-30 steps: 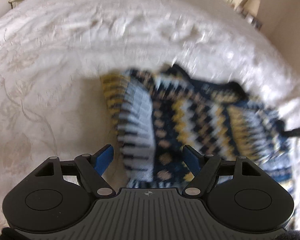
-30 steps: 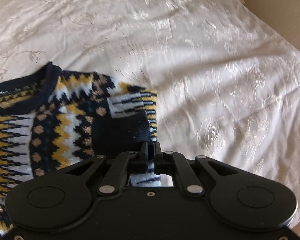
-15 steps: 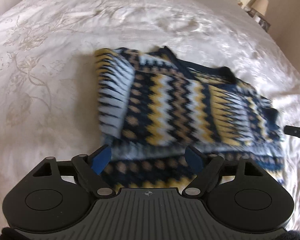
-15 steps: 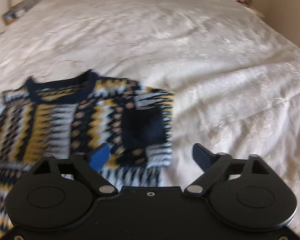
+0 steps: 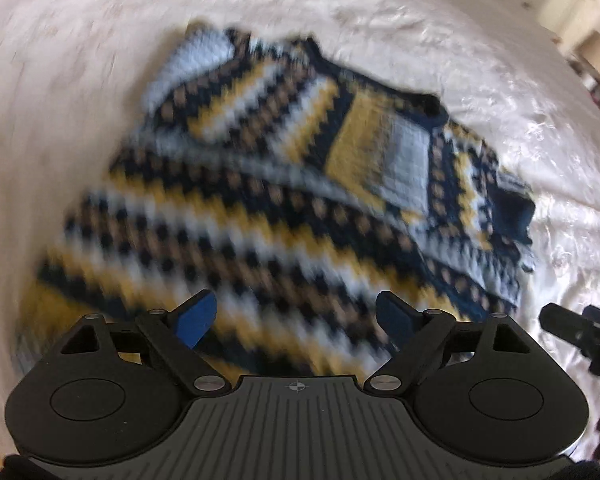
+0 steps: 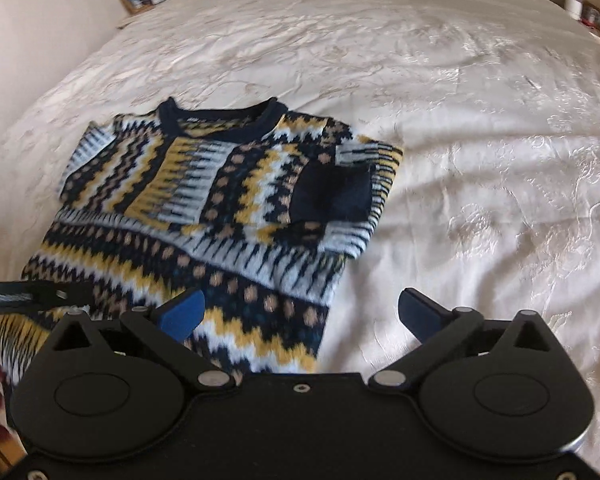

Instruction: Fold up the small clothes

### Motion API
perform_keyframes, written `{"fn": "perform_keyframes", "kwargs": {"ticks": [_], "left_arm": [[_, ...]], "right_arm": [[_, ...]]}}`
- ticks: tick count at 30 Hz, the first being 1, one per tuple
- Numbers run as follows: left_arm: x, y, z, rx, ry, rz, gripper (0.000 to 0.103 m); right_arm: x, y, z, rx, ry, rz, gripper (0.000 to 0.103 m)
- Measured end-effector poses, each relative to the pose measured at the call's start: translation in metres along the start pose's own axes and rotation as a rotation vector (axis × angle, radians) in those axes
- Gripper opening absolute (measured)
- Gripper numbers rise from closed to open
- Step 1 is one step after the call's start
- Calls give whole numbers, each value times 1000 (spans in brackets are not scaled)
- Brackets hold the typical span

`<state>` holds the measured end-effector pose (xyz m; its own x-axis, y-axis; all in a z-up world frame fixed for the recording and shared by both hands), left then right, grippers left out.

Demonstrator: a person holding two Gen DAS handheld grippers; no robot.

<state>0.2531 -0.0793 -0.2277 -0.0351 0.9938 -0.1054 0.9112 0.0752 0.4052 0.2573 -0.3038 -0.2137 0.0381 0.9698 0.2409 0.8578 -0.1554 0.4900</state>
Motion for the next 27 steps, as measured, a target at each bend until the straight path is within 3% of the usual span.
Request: {"fn": "perform_keyframes", "kwargs": {"ticks": [4,12,27], "left_arm": [[-19,-26,8,64,56,-43,87],[-45,-42,4,116,189,53,87],[-87,-28,-3,170,259,108,87]], "right_arm": [[-3,-12,-7,19,60,-18,103],[-4,-30,-18,-4,162,-60,103],[-33,-24,-10,-35,276,62,103]]}}
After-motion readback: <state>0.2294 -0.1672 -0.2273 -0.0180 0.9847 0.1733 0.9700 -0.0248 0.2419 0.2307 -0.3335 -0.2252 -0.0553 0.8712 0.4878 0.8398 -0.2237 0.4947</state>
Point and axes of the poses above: each gripper's, at about its wrist camera, not at the fingertips, and z roughly the way its jaws point, x to its left, y to its top, the point moved 8 cm from there along z, roughly the way its jaws point, and after that the axes turned 8 degrees about z, right-handed, at the moved point
